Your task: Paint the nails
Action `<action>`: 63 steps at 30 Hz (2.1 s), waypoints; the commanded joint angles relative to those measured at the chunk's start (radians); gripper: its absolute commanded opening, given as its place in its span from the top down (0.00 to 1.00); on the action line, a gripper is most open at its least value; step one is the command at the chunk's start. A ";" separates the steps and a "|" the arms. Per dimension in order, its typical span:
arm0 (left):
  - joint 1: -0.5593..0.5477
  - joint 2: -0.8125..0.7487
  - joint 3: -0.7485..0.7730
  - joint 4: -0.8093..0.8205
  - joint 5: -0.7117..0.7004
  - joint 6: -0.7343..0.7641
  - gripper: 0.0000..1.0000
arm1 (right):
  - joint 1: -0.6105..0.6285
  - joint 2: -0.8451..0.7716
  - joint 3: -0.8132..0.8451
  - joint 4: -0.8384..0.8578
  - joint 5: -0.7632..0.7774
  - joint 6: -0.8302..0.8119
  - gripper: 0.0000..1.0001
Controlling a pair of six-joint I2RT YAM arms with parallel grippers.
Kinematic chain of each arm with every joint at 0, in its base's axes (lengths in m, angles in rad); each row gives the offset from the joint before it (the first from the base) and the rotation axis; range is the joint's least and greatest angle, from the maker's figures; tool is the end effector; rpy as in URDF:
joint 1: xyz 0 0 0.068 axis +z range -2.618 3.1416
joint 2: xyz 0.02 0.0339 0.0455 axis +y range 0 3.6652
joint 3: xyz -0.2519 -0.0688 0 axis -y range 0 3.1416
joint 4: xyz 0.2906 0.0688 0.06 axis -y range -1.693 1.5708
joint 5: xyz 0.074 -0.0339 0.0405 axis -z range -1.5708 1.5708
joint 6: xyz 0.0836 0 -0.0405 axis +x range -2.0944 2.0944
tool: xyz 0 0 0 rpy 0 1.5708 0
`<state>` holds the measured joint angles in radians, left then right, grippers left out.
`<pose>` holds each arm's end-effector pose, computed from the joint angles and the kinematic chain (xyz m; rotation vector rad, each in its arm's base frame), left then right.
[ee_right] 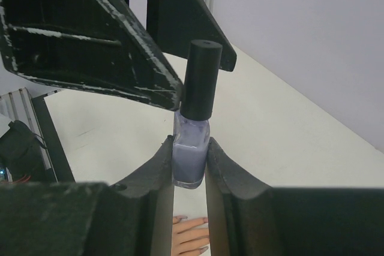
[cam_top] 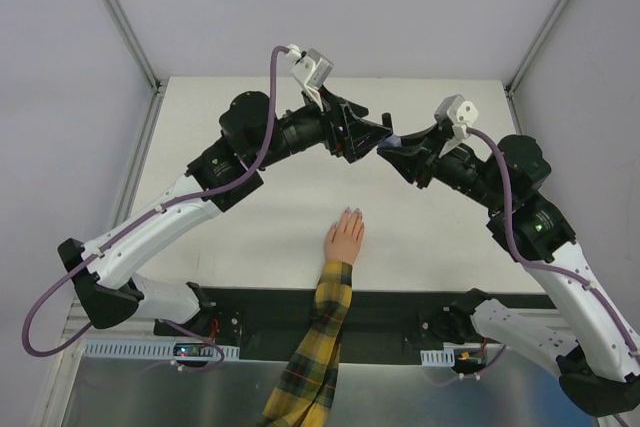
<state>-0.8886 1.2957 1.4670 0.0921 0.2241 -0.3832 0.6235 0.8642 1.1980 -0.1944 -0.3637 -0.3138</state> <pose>0.2238 -0.3050 0.5051 0.5508 1.3081 -1.2158 0.1953 0.1771 0.4781 -0.9152 1.1386 0.5132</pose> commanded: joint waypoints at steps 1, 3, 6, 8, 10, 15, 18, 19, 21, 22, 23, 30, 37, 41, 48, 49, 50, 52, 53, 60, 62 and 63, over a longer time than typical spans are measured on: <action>-0.023 0.027 0.064 0.018 -0.072 0.043 0.27 | -0.002 -0.014 0.008 0.064 0.019 0.034 0.99; -0.032 0.043 0.078 0.021 -0.068 0.041 0.28 | -0.002 -0.019 0.003 0.067 0.014 0.044 0.99; -0.042 0.065 0.095 0.023 -0.072 0.027 0.33 | -0.002 -0.031 -0.008 0.073 0.012 0.061 1.00; -0.049 0.074 0.099 0.024 -0.077 0.015 0.36 | -0.001 -0.042 -0.011 0.072 0.014 0.068 1.00; -0.052 0.082 0.111 0.026 -0.056 0.003 0.48 | 0.001 -0.050 -0.018 0.072 0.019 0.074 1.00; -0.052 0.097 0.124 0.029 0.059 -0.031 0.75 | 0.005 -0.070 -0.031 0.070 0.026 0.090 1.00; -0.050 0.117 0.141 0.024 0.236 -0.049 0.96 | 0.005 -0.080 -0.031 0.070 0.017 0.100 0.99; -0.047 0.120 0.150 0.017 0.295 -0.055 1.00 | 0.005 -0.083 -0.029 0.064 0.014 0.101 1.00; -0.018 0.129 0.153 0.015 0.493 -0.103 1.00 | 0.004 -0.093 -0.023 0.053 -0.007 0.097 1.00; -0.006 0.138 0.161 0.020 0.577 -0.120 1.00 | 0.004 -0.100 -0.020 0.041 -0.020 0.097 0.99; 0.005 0.157 0.161 0.037 0.814 -0.143 1.00 | 0.004 -0.105 -0.014 0.036 -0.043 0.096 0.99; 0.019 0.197 -0.059 1.178 1.316 -0.959 1.00 | 0.002 -0.041 0.035 0.265 -0.811 0.358 1.00; 0.112 0.205 0.052 0.645 1.174 -0.595 0.80 | -0.013 -0.057 0.018 0.153 -0.672 0.239 1.00; 0.198 0.153 0.059 0.324 1.046 -0.384 0.37 | -0.016 -0.036 0.049 0.004 -0.546 0.107 1.00; 0.201 0.085 0.072 0.065 0.723 -0.112 0.13 | -0.015 -0.008 0.069 -0.077 -0.293 -0.021 1.00; 0.201 0.067 0.067 0.063 0.677 -0.108 0.13 | -0.013 -0.002 0.069 -0.077 -0.264 -0.033 0.99; 0.200 0.057 0.062 0.063 0.600 -0.108 0.14 | -0.013 0.001 0.069 -0.077 -0.235 -0.036 1.00; 0.198 0.033 0.052 0.064 0.532 -0.105 0.15 | -0.013 0.007 0.068 -0.079 -0.152 -0.045 0.99; 0.197 0.025 0.047 0.064 0.506 -0.091 0.16 | -0.015 0.009 0.066 -0.079 -0.100 -0.045 1.00; 0.186 -0.015 0.030 0.064 0.355 -0.062 0.21 | -0.013 0.018 0.052 -0.079 -0.034 -0.050 1.00; 0.185 0.020 0.077 0.064 0.414 -0.088 0.20 | -0.013 0.021 0.052 -0.077 -0.035 -0.051 1.00; 0.183 0.036 0.094 0.064 0.454 -0.100 0.19 | -0.013 0.022 0.052 -0.077 -0.037 -0.051 1.00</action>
<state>-0.6952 1.3022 1.4944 0.1352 0.6468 -0.4725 0.6109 0.8864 1.2304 -0.2966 -0.4427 -0.3458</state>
